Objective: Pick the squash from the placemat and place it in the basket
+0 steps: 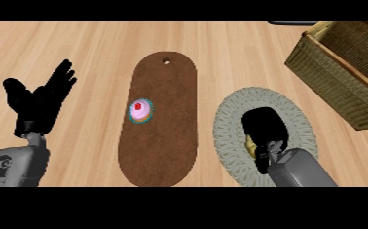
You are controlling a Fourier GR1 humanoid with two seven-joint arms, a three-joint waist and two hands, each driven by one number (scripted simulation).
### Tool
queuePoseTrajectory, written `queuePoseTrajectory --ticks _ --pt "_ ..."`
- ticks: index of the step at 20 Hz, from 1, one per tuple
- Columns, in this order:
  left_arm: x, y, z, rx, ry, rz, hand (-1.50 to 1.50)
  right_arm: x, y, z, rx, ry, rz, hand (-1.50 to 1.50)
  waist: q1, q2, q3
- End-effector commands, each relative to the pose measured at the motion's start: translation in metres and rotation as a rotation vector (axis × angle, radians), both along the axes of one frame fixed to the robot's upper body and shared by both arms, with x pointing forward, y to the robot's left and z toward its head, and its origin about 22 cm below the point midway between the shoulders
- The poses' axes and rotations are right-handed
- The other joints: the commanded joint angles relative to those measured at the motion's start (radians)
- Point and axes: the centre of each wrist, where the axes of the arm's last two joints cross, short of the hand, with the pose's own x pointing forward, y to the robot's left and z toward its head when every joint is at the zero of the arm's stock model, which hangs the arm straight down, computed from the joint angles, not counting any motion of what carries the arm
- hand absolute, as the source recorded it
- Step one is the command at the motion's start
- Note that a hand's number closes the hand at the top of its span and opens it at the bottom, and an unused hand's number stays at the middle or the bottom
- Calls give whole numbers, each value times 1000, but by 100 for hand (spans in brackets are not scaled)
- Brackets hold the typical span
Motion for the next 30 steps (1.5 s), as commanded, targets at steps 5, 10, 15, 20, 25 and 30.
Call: queuePoseTrajectory --ticks 5,10,15,20,25,30 --pt "6 -11 5 -3 -19 -40 0 42 21 52 453 -348 -578 150 43 18 8" --pt "11 -23 -1 -8 -9 -80 0 70 63 73 537 -434 -742 150 86 22 3" --pt "11 -18 -2 -8 8 -75 0 80 78 109 858 -657 -779 150 93 19 3" --pt "17 -29 7 8 -12 -92 0 76 123 148 989 -942 -648 150 81 10 1" --pt "17 -14 5 -22 14 -49 0 86 151 201 945 -1059 -714 150 44 3 0" --pt "7 -11 5 -5 -4 -30 0 104 153 237 851 -1122 -785 150 31 0 1"
